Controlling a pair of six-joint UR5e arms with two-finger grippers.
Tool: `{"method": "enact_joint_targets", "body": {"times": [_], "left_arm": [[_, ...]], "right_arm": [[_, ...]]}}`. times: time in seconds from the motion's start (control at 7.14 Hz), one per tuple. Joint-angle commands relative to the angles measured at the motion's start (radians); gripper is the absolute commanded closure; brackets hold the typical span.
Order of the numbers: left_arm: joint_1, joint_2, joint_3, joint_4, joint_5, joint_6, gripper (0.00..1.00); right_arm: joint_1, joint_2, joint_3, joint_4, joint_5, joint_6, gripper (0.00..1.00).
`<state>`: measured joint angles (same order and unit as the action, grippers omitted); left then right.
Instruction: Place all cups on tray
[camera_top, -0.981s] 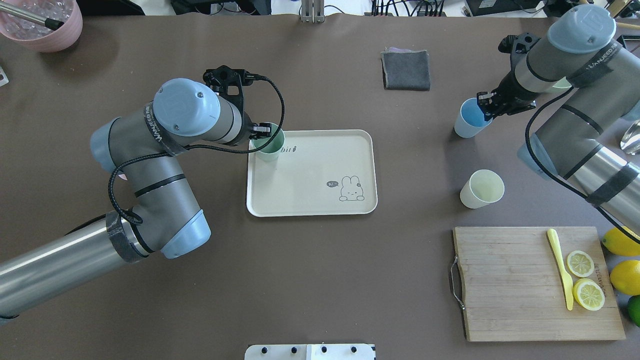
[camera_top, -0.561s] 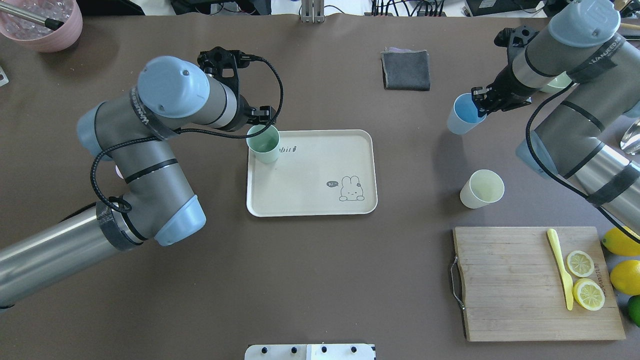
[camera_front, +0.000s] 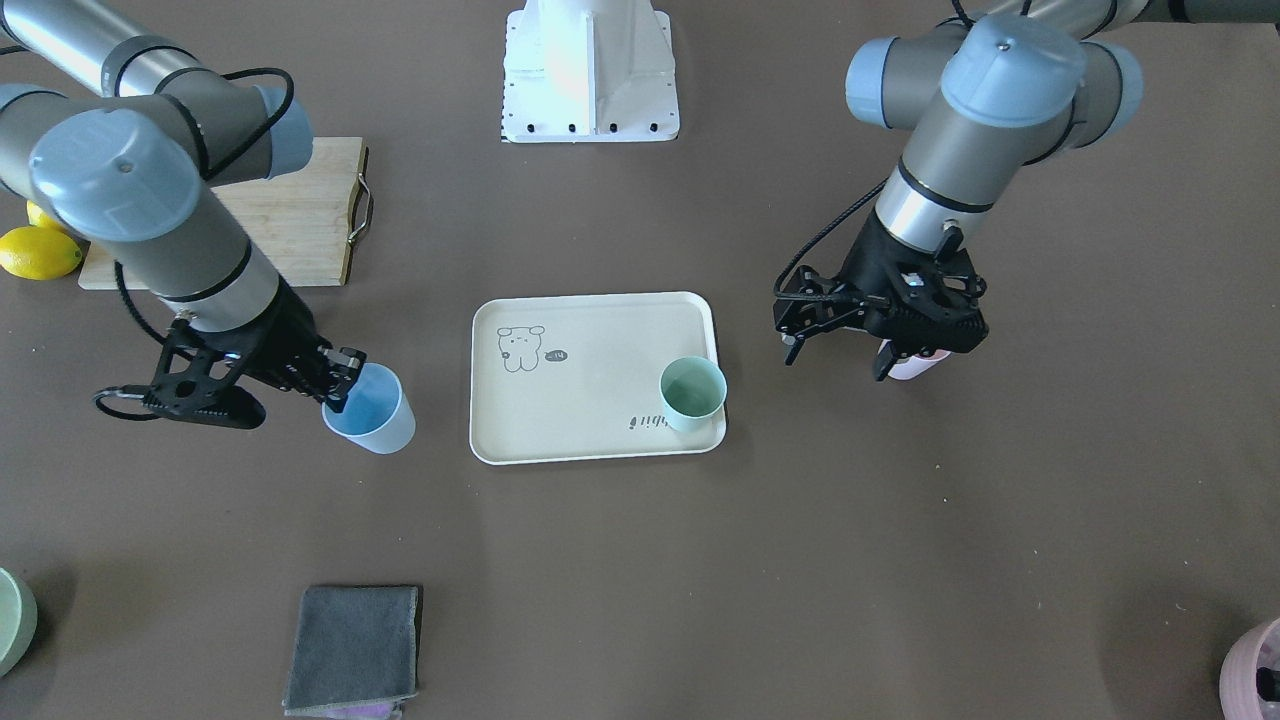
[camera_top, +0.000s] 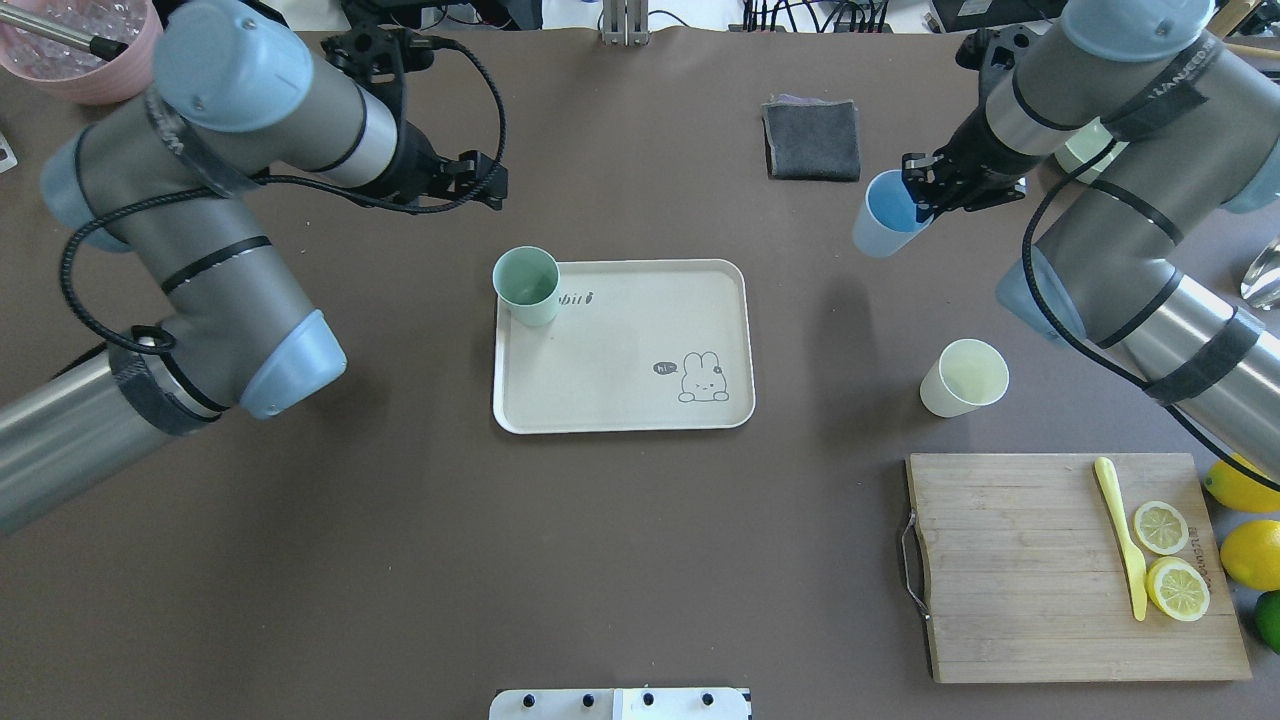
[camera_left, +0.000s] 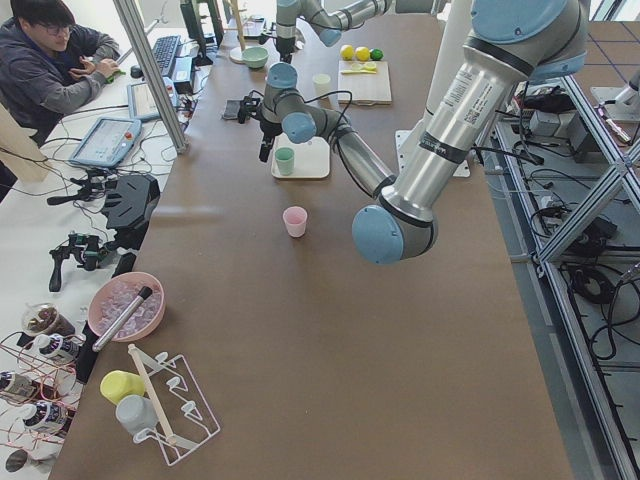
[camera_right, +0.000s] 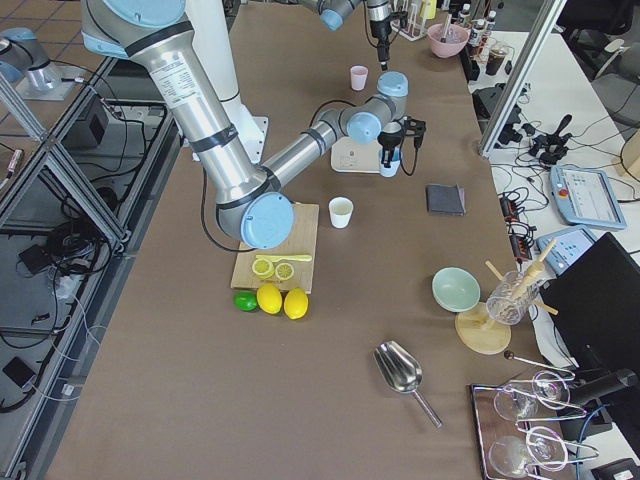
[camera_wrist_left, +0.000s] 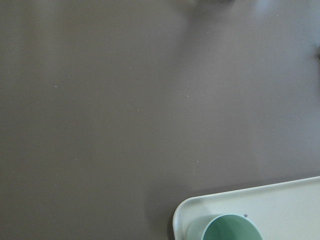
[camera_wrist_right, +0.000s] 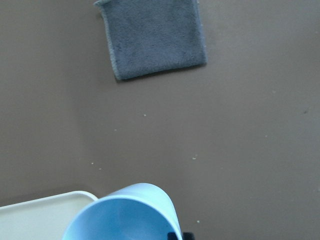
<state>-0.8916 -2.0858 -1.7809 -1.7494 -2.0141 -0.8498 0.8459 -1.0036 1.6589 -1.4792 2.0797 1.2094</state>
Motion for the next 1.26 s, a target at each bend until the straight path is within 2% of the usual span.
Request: {"method": "enact_joint_targets", "body": {"times": [0.0,0.28,0.56,0.7,0.84,0.98,1.12], "left_arm": [[-0.073,0.117,-0.060,0.068,-0.035,0.238,0.00],[-0.086,0.191,-0.048,0.042,-0.026,0.305,0.00],[-0.073,0.246,-0.003,-0.078,-0.026,0.292,0.00],[-0.073,0.274,0.001,-0.113,-0.028,0.290,0.00],[-0.073,0.295,-0.011,-0.114,-0.032,0.288,0.00],[-0.072,0.302,-0.012,-0.128,-0.037,0.287,0.00],[-0.067,0.306,-0.009,-0.130,-0.037,0.256,0.00]], "right_arm": [[-0.137,0.110,-0.001,-0.093,-0.116,0.131,1.00],[-0.198,0.135,-0.051,-0.087,-0.170,0.176,1.00],[-0.217,0.160,-0.115,-0.072,-0.194,0.187,1.00],[-0.222,0.161,-0.155,-0.005,-0.200,0.190,0.68],[-0.229,0.163,-0.172,0.026,-0.213,0.197,0.26],[-0.226,0.180,-0.169,0.030,-0.211,0.197,0.00],[-0.197,0.192,-0.153,0.022,-0.193,0.188,0.00]]}}
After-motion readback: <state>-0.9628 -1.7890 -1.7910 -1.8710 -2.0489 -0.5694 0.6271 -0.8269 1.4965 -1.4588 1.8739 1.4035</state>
